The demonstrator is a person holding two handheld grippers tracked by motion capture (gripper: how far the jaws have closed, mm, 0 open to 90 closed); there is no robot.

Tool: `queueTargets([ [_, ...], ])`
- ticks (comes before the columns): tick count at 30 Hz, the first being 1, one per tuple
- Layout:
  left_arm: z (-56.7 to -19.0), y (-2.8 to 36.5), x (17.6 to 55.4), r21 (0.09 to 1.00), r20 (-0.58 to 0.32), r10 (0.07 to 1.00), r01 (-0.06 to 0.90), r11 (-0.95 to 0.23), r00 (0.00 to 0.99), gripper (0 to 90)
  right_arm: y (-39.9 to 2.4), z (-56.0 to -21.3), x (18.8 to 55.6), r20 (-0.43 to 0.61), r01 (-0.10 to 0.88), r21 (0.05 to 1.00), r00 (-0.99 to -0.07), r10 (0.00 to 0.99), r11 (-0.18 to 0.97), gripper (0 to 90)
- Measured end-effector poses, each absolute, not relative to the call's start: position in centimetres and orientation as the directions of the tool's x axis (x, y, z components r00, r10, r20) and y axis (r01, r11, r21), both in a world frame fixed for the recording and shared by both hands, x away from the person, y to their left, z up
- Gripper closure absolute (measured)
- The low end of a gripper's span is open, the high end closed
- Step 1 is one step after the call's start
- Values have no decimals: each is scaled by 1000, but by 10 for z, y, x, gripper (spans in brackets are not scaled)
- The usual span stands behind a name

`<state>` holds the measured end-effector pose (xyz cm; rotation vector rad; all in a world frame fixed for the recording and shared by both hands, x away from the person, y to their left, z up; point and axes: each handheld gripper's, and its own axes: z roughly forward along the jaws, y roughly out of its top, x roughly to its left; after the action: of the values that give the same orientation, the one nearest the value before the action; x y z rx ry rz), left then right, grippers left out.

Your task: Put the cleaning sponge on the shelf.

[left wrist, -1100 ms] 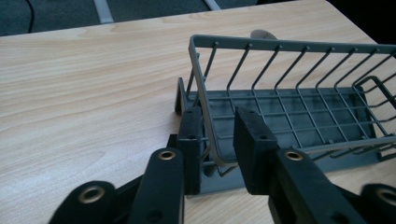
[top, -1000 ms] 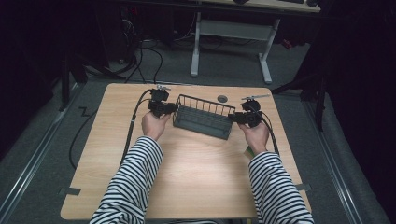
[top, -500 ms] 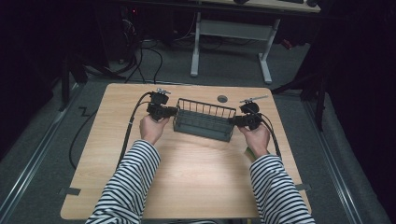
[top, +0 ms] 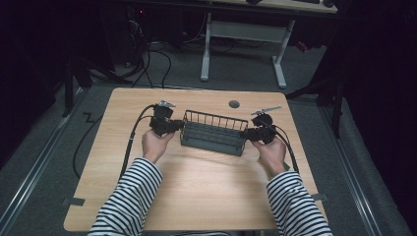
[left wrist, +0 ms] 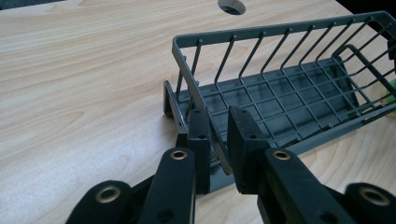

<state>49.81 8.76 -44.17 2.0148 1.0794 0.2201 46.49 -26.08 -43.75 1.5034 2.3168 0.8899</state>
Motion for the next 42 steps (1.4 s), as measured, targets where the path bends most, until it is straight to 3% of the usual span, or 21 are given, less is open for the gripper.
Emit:
queueTargets([
  [17,-441,106,451,745,-204,746,595,-302,634,800,-250,-438,426,109,696,627,-523,845,350,602],
  [25,-442,109,441,748,-211,748,596,-291,630,811,-245,-437,415,66,673,633,-539,839,383,598],
  [32,-441,109,440,752,-216,746,595,-284,630,803,-247,-438,416,101,690,628,-531,841,360,588],
  [36,-440,110,440,766,-217,749,585,-268,626,755,-248,-438,416,110,694,632,-520,847,345,496],
  [42,-441,110,438,763,-180,763,578,-289,620,595,-254,-436,415,124,695,647,-501,856,313,424],
])
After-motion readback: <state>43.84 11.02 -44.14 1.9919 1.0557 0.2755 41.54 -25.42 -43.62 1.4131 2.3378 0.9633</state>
